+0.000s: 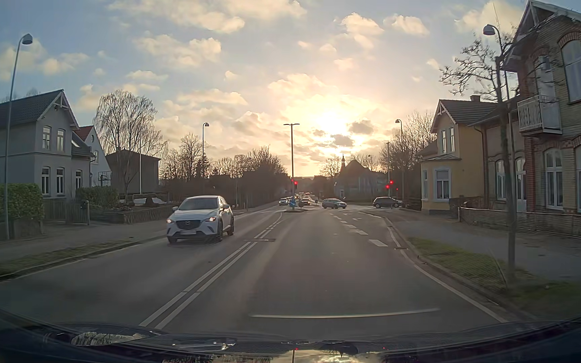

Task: Follow the waypoints while adhering to traffic rules and regulations

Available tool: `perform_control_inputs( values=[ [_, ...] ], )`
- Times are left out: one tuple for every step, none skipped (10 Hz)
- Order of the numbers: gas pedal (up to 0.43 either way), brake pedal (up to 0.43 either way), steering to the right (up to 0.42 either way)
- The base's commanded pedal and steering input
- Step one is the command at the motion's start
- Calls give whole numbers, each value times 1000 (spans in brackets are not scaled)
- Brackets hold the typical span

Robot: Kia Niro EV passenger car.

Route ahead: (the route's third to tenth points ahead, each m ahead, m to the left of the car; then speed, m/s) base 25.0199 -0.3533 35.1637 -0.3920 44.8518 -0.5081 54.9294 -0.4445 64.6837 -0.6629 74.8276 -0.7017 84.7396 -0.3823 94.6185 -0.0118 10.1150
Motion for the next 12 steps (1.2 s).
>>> perform_control_inputs(
  values=[
    [0, 226, 3],
    [0, 226, 3],
    [0, 226, 2],
    [0, 232, 2],
    [0, 232, 2],
    [0, 232, 2],
    [0, 232, 2],
    [0, 232, 0],
    [0, 232, -3],
    [0, 232, -3],
    [0, 238, -3],
    [0, 238, -3]
  ],
)
